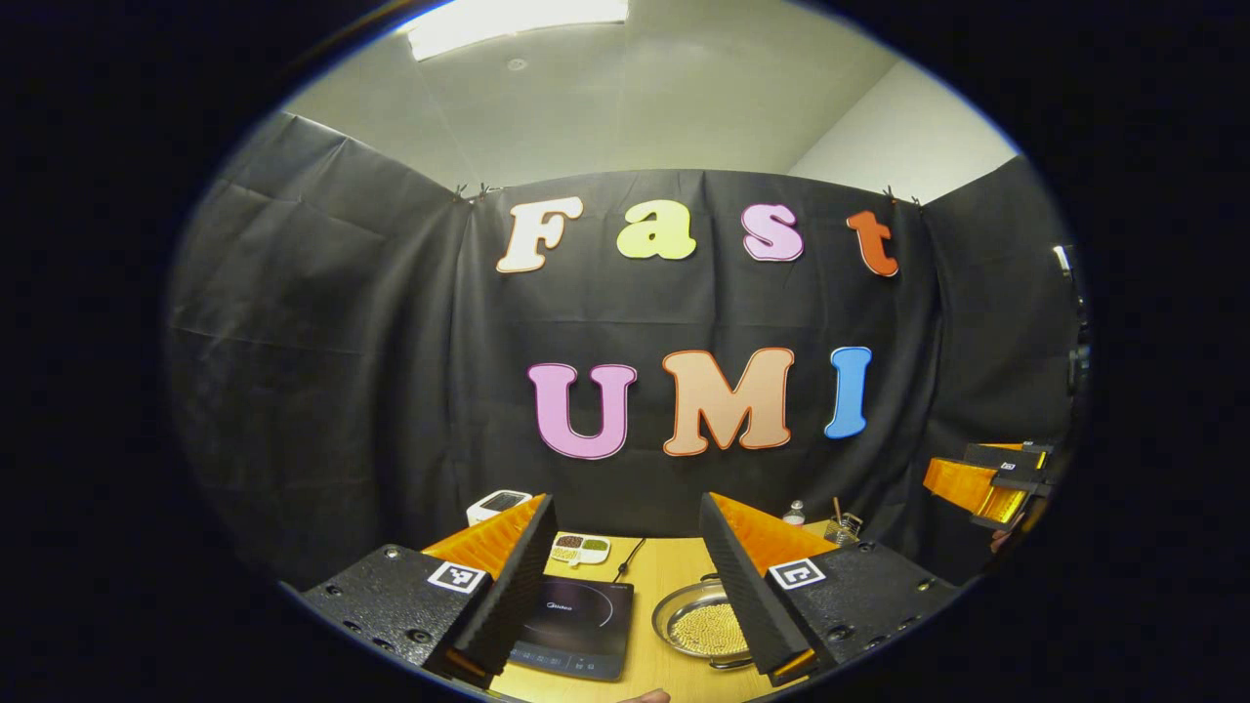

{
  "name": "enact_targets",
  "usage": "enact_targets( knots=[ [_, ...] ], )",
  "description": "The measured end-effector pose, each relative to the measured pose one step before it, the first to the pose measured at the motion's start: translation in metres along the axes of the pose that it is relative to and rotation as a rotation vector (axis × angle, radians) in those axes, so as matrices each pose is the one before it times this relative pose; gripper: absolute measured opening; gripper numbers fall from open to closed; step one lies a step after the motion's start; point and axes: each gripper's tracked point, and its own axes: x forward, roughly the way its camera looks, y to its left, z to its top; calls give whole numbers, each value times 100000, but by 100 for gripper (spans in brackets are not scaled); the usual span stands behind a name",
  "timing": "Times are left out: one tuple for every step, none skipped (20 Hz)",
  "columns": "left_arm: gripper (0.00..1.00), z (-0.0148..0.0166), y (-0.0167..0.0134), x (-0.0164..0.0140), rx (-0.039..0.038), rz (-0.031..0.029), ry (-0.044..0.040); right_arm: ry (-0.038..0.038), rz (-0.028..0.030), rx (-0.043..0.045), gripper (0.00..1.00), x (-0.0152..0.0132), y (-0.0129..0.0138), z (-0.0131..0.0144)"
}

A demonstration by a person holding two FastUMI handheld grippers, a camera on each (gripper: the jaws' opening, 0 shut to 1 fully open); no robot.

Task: First push the handle of the pot to place it horizontally, then grasp the pot with both hands and set it on the induction cooktop.

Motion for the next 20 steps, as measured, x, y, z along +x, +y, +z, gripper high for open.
enact_targets(
  knots=[
    [90, -395, 56, -150, 557, 1253, 1677, 2057, 785, 402, 99, 252, -116, -929],
    [91, -490, -360, -390, 0, 618, 954, 2471, 1560, 1010, 97, 136, 168, -801],
    [91, 77, -241, -158, -273, -109, -470, 1028, 1495, 861, 96, 210, 328, -308],
    [89, -116, 44, 17, 308, 47, -13, 623, 859, -26, 95, 290, 241, -244],
    [90, -334, 188, 161, 710, 163, 683, 1913, 197, -390, 94, 421, -43, -724],
    [90, -296, 119, 330, 286, -282, 582, 1727, -133, -202, 90, 572, 177, -595],
    [90, -175, 30, 556, -329, -742, 308, 1102, 387, 41, 77, 328, 506, -318],
    [92, -264, 299, 684, -563, -467, 263, 1095, -180, -391, 72, 601, 168, -219],
    [90, -54, 506, 686, -657, -237, -15, 1506, 214, -476, 67, 601, 646, -473],
    [90, -167, 647, 586, -825, 26, -61, 1729, -40, -558, 66, 731, 572, -478],
    [91, -44, 548, 602, -1178, -491, -528, 1487, 663, -37, 66, 231, 890, -402],
    [89, -199, 509, 776, -973, -803, -207, 1075, -1450, -444, 52, 973, 360, -342],
    [89, -245, 646, 713, -174, -1004, 443, 1080, -433, 172, 38, 617, 584, -288],
    [89, -449, 733, 627, 154, -1148, 687, 1524, -116, 664, 36, 643, 923, -448],
    [89, -129, 640, 854, 157, -1514, -301, 1589, -761, 295, 35, 1096, 792, -736],
    [90, -224, 657, 841, 310, -1347, -129, 2018, -3642, -973, 35, 1633, -37, -191],
    [89, -368, 750, 760, 206, -1348, 485, 2897, -263, 525, 19, -91, 880, -1362],
    [91, -311, 619, 705, -129, -1503, 1, 2695, -575, 1970, 4, 1023, 598, -981],
    [89, -74, 343, 668, -494, -1959, -770, 2410, -2416, 918, 4, 282, 208, -726],
    [89, -242, 361, 623, -282, -1839, -387, 2410, -2761, 1225, 6, 503, 109, -845]
  ],
)
